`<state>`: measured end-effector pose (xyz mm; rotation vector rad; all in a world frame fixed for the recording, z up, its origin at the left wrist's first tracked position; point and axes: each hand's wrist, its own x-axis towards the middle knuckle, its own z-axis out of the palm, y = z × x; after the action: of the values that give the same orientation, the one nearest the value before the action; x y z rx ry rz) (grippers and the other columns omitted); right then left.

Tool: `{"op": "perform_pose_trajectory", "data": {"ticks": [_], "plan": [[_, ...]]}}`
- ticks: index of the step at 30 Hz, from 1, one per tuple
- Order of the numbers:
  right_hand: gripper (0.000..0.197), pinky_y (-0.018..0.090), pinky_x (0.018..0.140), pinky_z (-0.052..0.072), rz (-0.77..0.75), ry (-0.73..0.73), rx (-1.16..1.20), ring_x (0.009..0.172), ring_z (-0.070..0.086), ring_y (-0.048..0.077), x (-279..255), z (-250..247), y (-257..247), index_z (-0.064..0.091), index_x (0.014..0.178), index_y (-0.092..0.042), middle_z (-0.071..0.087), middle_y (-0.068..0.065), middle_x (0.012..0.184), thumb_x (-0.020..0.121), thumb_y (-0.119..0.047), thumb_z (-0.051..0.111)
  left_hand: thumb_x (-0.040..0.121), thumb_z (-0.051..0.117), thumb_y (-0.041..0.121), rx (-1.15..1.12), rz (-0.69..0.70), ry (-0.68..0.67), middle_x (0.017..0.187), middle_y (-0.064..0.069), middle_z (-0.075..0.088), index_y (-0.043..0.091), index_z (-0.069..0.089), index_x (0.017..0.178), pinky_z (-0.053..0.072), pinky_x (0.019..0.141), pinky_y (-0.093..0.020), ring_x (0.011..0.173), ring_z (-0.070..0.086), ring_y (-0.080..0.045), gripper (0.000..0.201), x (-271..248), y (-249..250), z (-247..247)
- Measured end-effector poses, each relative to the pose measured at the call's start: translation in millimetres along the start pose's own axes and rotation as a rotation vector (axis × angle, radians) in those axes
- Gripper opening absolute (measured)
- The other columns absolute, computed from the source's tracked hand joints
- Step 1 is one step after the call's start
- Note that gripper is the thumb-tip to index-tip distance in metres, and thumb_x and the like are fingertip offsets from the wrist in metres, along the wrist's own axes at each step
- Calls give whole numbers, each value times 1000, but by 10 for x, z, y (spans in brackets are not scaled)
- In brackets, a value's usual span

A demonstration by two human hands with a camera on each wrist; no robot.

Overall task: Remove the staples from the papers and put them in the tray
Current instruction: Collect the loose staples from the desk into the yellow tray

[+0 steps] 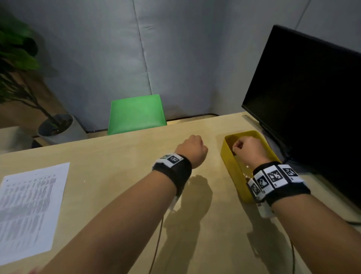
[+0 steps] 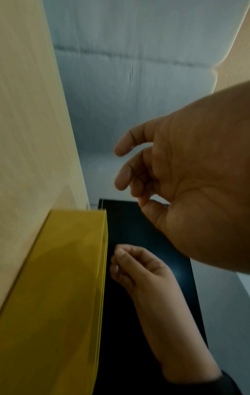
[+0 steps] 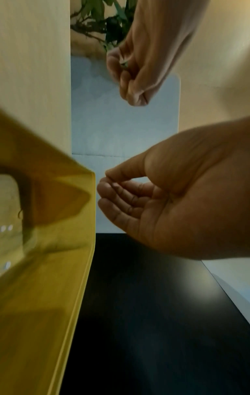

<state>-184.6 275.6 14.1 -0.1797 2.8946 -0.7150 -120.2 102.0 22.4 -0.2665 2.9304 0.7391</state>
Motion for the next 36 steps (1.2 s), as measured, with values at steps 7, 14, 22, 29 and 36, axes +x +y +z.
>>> {"op": "perform_pose_trajectory", "data": {"ticks": [7,14,22,29,36], "plan": [[15,37,80,53,63,-12,-32,90,63,23,-95,-237,456,61,76,-25,68,3,92,86,-15,60,98,34,30,49,175,-71,115,-17,52,6,50,111,38,80,-40,101,53,-36,31,83,738,432],[13,35,87,50,87,-81,45,96,62,20,-122,-294,800,71,92,-15,68,2,98,88,-8,61,97,42,28,181,207,-92,111,-12,56,11,57,110,45,79,-41,101,57,-32,26,282,913,737],[17,34,85,50,92,-123,89,98,62,19,-47,-299,907,68,96,-19,67,2,102,89,-8,57,97,44,34,335,254,-61,108,-6,56,17,64,109,38,76,-36,99,56,-29,29,359,865,711],[16,34,84,51,-37,-101,68,95,61,18,-34,-292,658,65,95,-27,65,-2,100,89,-15,56,93,51,28,239,251,30,117,-6,53,18,52,116,40,79,-34,104,55,-27,26,156,731,593],[17,30,76,48,-275,-156,81,89,60,19,-57,-51,-201,68,95,-21,64,-1,92,90,-13,54,93,47,24,195,15,66,126,-5,53,20,52,121,45,87,-40,111,56,-29,29,-124,-67,148]]}}
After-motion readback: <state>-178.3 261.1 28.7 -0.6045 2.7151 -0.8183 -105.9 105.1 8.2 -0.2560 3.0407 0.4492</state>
